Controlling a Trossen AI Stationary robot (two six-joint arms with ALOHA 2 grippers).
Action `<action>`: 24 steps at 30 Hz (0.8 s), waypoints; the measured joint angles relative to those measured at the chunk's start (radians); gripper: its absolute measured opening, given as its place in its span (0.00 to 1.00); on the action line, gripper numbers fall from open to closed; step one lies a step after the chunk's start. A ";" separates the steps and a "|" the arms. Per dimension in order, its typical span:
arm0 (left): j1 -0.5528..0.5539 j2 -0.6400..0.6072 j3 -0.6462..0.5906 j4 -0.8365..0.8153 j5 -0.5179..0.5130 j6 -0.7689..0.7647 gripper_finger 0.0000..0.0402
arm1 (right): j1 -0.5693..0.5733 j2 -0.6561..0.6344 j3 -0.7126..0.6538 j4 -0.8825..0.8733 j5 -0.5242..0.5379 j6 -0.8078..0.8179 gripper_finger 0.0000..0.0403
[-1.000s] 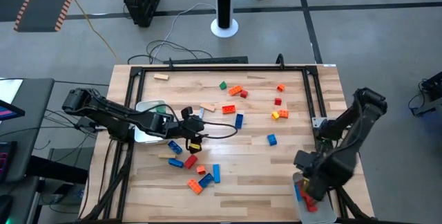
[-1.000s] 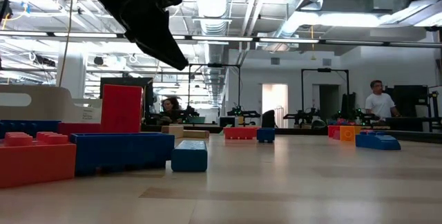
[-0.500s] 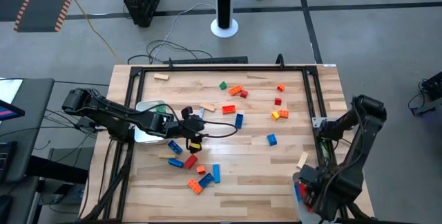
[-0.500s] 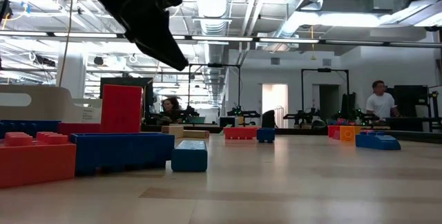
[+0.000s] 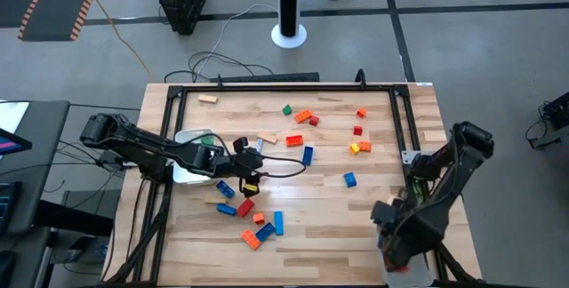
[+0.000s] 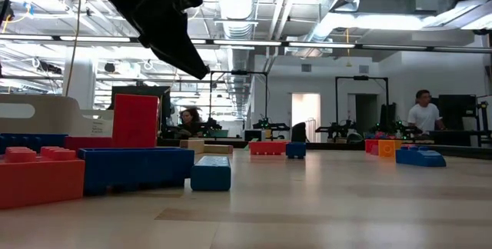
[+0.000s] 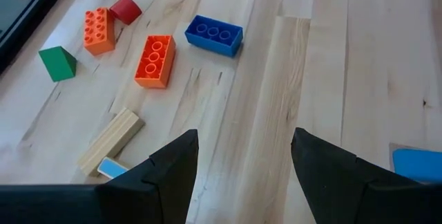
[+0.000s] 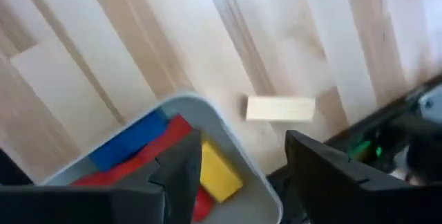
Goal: Sort blocks by size
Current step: Put the brown large block into the gray bin
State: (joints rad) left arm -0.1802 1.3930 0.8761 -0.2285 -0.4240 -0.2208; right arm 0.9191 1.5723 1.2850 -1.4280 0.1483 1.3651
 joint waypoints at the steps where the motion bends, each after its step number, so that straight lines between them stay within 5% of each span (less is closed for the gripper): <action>1: 0.000 0.000 0.000 -0.001 0.000 0.002 0.55 | -0.018 0.000 0.000 0.016 0.007 -0.036 0.57; 12: 0.000 0.000 0.000 -0.030 0.000 0.002 0.55 | -0.192 0.037 0.001 0.255 0.061 -0.368 0.48; 24: 0.000 0.000 0.000 -0.095 -0.001 -0.015 0.55 | -0.246 0.209 0.000 0.192 -0.178 -0.477 0.40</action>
State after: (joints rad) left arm -0.1802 1.3930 0.8764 -0.3233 -0.4252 -0.2356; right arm 0.6727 1.7815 1.2846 -1.2360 -0.0299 0.8879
